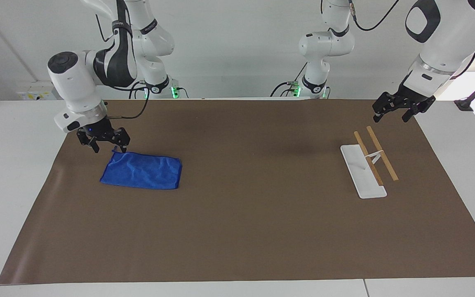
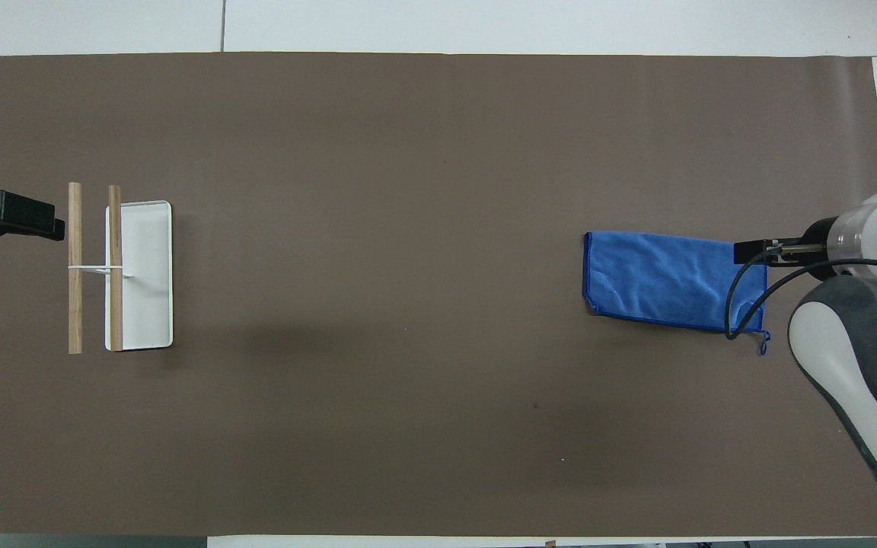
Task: Right arm passes towel to left arm to hang
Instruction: 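Reach the right gripper down and grasp the blue towel's near end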
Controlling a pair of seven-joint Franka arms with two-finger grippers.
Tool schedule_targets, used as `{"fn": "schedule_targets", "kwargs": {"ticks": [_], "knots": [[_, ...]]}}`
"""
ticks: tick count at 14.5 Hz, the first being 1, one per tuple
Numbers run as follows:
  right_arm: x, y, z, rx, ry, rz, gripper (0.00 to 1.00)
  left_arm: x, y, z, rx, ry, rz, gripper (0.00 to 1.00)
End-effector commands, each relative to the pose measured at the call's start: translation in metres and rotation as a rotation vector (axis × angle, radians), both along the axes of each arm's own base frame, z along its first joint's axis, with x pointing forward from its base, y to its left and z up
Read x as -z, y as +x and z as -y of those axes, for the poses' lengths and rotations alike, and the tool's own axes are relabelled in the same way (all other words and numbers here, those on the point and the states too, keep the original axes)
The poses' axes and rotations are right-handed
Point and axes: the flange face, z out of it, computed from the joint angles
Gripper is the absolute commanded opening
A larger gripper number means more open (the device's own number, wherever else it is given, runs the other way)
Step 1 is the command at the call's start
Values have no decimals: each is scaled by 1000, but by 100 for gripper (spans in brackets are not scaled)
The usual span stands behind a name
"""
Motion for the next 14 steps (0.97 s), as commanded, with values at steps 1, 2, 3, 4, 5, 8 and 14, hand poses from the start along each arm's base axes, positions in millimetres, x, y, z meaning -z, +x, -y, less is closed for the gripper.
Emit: {"fn": "schedule_targets", "kwargs": {"ticks": [1, 2, 3, 4, 5, 8, 14], "knots": [[39, -3, -8, -23, 12, 27, 100, -3, -7, -3, 3, -5, 3, 100], [44, -5, -19, -41, 12, 35, 100, -3, -7, -3, 3, -7, 3, 100], [48, -7, -23, -37, 16, 34, 100, -2, -7, -2, 4, -5, 1, 100], [51, -8, -24, -33, 21, 28, 100, -2, -6, -3, 3, -5, 1, 100], [55, -9, -25, -37, 21, 22, 100, -3, -7, -3, 3, -5, 3, 100], [78, -14, -20, -29, 20, 14, 100, -3, -7, -2, 4, -7, 3, 100], [115, -13, -18, -31, 26, -14, 100, -3, -7, -3, 3, -7, 3, 100]]}}
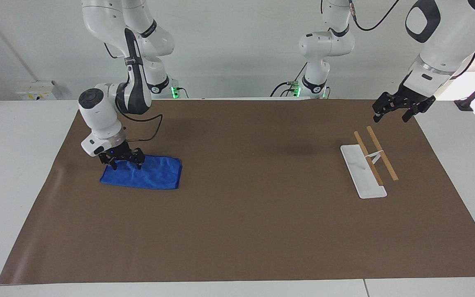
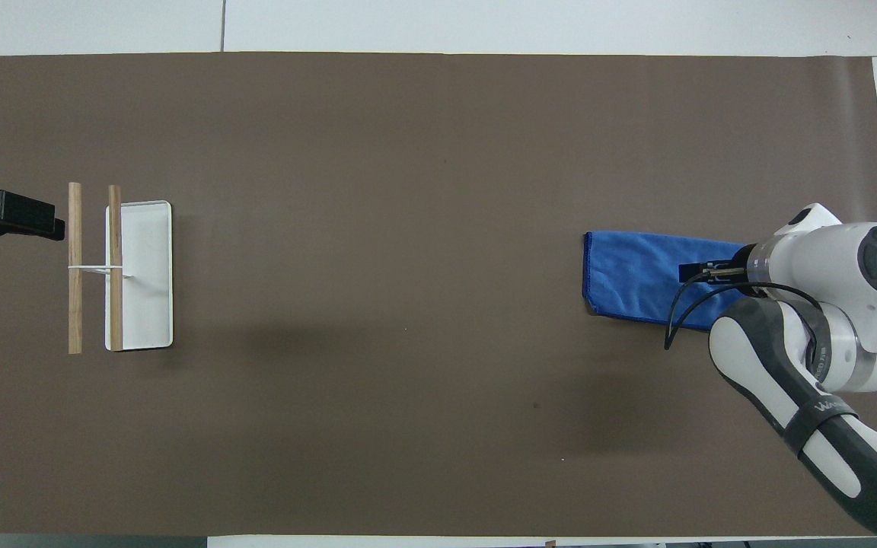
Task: Right arm passes towel to left arm to hang
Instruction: 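Reach the right gripper down and grasp the blue towel's near end, then lift the towel with the right gripper while the left gripper reaches forward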
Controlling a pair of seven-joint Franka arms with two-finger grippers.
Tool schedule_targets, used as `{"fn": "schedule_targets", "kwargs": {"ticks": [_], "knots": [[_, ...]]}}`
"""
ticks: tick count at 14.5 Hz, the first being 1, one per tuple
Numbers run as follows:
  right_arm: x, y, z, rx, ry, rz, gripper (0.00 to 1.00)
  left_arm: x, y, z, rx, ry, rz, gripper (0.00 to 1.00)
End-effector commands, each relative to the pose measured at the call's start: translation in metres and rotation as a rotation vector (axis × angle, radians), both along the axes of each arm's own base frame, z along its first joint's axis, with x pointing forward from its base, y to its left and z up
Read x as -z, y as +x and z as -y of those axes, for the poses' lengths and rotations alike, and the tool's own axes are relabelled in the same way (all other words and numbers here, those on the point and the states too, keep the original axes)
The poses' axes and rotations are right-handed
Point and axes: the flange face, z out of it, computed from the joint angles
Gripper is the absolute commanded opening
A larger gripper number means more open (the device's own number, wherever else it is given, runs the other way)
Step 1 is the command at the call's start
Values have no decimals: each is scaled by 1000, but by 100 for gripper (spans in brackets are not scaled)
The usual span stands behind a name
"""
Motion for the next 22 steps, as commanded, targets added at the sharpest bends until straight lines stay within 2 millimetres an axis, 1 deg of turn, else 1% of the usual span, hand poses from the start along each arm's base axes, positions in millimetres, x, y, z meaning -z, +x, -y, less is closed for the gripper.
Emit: {"fn": "schedule_targets", "kwargs": {"ticks": [1, 2, 3, 4, 5, 8, 9, 10, 12, 14, 16, 17, 18, 19, 21, 22], "knots": [[13, -1, 3, 5, 22, -8, 99, -3, -7, -2, 4, -5, 3, 100], [14, -1, 2, 10, 26, -1, 93, -3, -7, -3, 3, -7, 3, 100], [18, -2, 4, 17, 29, -7, 80, -2, -6, -3, 3, -5, 1, 100], [19, -2, 3, 12, 29, -9, 44, -3, -7, -3, 3, -5, 3, 100], [19, -2, 2, 6, 29, -10, 0, -2, -6, -3, 3, -7, 1, 100], [17, 1, -2, 4, 30, -13, 0, -2, -6, -3, 3, -7, 1, 100], [12, 5, -2, 2, 30, -7, 0, -3, -7, -2, 4, -5, 3, 100], [2, 12, -4, -2, 32, -18, 0, -3, -7, -2, 4, -7, 3, 100], [-38, 32, -5, -7, 41, -58, 0, -3, -7, -3, 3, -7, 3, 100], [-77, 44, -15, -21, 54, -91, 0, -3, -7, -3, 3, -7, 3, 100], [-115, 50, -33, -1, 121, -98, 0, -3, -7, -2, 4, -7, 3, 100], [-129, 51, -40, 15, 160, -98, 0, -3, -7, -2, 4, -7, 3, 100], [-140, 52, -48, 36, 216, -97, 0, -3, -7, -3, 4, -5, 3, 100], [-150, 53, -63, 54, 308, -101, 0, -2, -6, -3, 3, -5, 1, 100], [-157, 56, -99, 108, 514, -90, 0, -3, -7, -2, 4, -7, 3, 100], [-162, 59, -122, 154, 594, -73, 0, -2, -6, -3, 3, -5, 1, 100]]}}
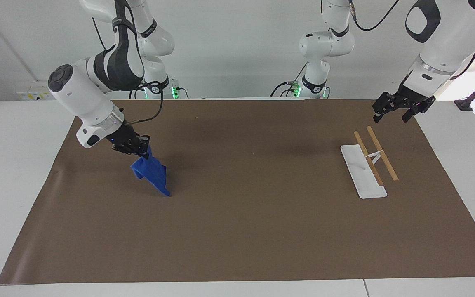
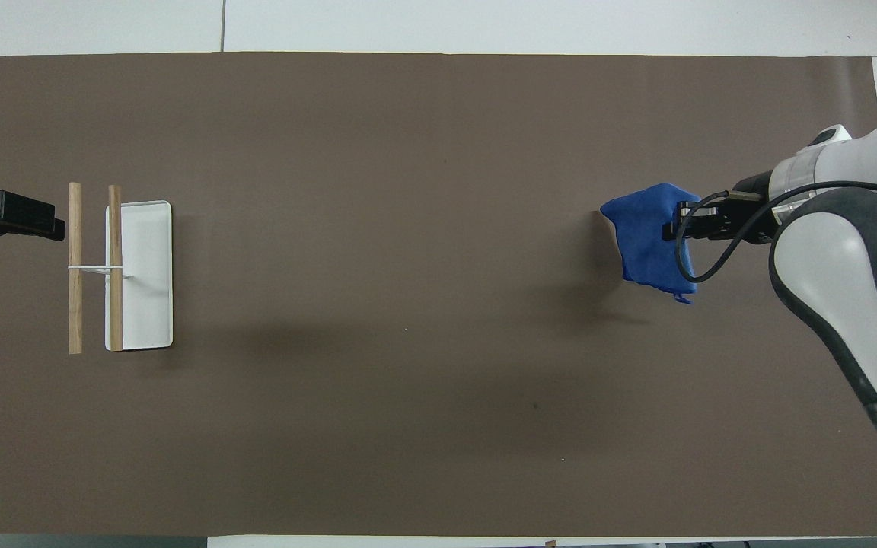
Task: Right arm passes towel to left arm to hang
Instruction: 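Lift the towel with the right gripper while the left gripper reaches forward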
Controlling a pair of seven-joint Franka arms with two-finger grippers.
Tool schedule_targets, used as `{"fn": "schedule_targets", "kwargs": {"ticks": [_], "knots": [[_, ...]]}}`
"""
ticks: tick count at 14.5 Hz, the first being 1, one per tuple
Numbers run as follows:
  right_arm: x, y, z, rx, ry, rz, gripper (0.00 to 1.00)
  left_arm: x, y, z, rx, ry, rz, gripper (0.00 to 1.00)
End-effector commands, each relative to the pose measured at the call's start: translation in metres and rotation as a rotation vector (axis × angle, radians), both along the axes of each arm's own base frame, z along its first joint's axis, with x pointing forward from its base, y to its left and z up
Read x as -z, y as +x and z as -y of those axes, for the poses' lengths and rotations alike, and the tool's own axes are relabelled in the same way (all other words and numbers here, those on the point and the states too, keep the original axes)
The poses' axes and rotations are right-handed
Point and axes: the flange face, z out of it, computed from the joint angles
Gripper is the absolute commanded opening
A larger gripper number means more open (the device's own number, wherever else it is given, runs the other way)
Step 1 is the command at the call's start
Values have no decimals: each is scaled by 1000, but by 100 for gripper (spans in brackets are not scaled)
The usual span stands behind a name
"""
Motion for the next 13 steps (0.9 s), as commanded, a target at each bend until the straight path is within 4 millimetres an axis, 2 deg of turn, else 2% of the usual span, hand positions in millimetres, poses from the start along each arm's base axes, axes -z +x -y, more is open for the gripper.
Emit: {"fn": "schedule_targets", "kwargs": {"ticks": [1, 4, 7, 10, 11, 13], "knots": [[-9, 5, -52, 122, 173, -12, 0, -3, -7, -3, 3, -7, 1, 100], [-21, 6, -119, 340, 325, -55, 0, -2, -8, 3, 15, -5, -7, 100], [-30, -4, -182, 486, 470, -98, 0, 1, -12, 9, 14, -6, -15, 100], [-45, -9, -216, 634, 659, -179, 0, 11, -16, 35, -122, -13, 3, 100], [-49, -10, -221, 681, 717, -227, 0, 18, -18, 47, -184, -20, 5, 100], [-63, -6, -223, 775, 829, -313, 0, 38, -23, 86, -380, -59, -21, 100]]}}
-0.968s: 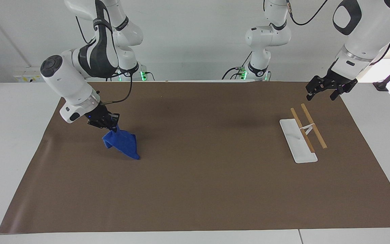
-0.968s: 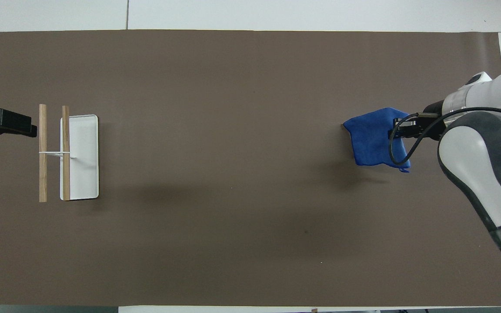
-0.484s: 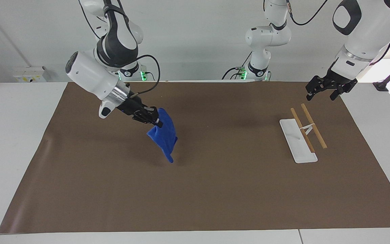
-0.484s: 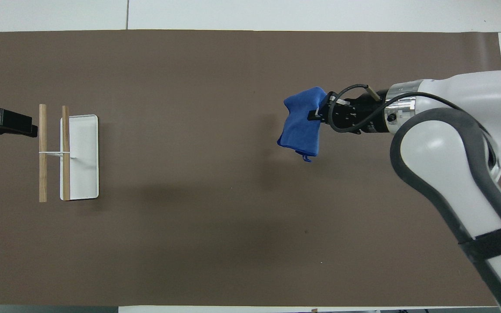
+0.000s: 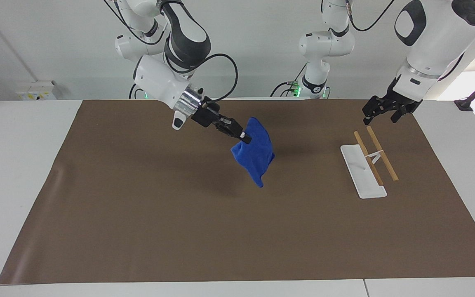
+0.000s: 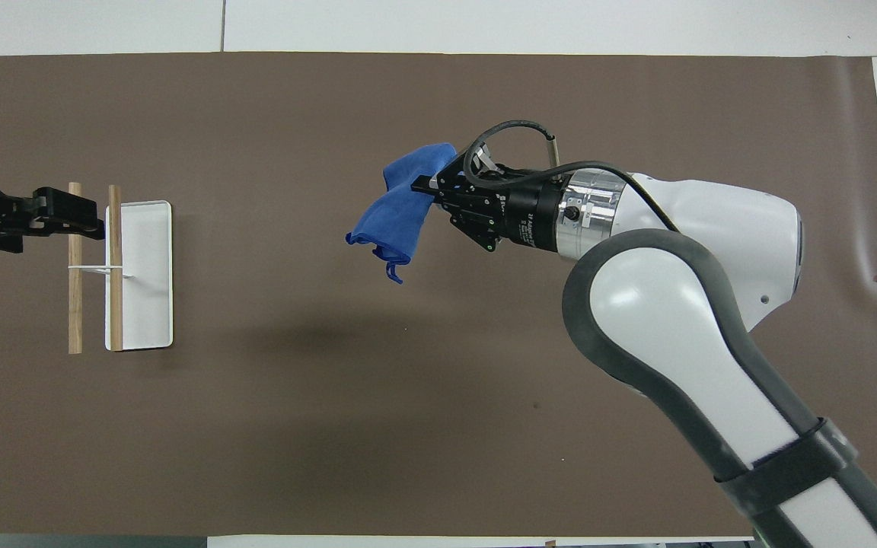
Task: Right arm passes towel to left arm to hang
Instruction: 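Lift the towel with the right gripper while the left gripper reaches forward, then grasp the towel with the left gripper beside the right gripper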
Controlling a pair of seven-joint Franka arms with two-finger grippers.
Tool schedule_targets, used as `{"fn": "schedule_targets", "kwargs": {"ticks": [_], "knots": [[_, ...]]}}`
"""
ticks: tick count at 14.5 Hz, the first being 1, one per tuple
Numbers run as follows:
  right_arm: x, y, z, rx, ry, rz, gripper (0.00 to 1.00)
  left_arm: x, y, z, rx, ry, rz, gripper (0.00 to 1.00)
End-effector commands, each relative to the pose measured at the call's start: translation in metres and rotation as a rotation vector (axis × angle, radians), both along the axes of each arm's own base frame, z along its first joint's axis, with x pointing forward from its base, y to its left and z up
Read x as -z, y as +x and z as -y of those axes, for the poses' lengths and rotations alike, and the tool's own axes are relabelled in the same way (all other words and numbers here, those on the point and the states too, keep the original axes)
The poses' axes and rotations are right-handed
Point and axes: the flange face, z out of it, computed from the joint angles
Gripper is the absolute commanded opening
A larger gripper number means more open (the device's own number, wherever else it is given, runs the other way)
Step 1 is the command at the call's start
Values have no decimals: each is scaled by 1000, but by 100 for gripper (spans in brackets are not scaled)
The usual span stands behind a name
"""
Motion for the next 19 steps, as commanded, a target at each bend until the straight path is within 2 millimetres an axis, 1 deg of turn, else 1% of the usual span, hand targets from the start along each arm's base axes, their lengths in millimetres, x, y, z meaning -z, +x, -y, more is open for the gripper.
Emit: {"fn": "schedule_targets", "kwargs": {"ticks": [1, 2, 4, 5, 6, 8, 9, 10, 12, 15, 17, 19], "knots": [[-19, 15, 0, 113, 173, -105, 0, 25, -15, 40, -254, -66, 4, 100], [-25, 16, -6, 141, 212, -137, 0, 29, -15, 49, -334, -124, -5, 100], [-31, 7, -36, 174, 256, -200, 0, 33, -14, 59, -514, -220, -48, 100], [-34, -1, -53, 184, 262, -214, 0, 35, -15, 69, -587, -255, -66, 100], [-35, -10, -66, 185, 261, -219, 0, 36, -17, 78, -653, -278, -93, 100], [-26, -17, -80, 181, 250, -230, 0, 35, -21, 100, -862, -317, -150, 100], [-26, -18, -81, 189, 262, -244, 0, 39, -23, 107, -934, -323, -156, 100], [-25, -18, -81, 213, 289, -277, 0, 41, -24, 110, -1001, -338, -157, 100], [-24, -18, -78, 252, 317, -305, 0, 52, -31, 111, -1167, -384, -214, 100], [-25, -17, -78, 252, 320, -304, 0, 58, -38, 111, -1242, -443, -275, 100], [-26, -19, -80, 249, 317, -302, 0, 62, -39, 108, -1320, -487, -279, 100], [-26, -26, -91, 238, 312, -300, 0, 64, -37, 109, -1332, -508, -272, 100]]}}
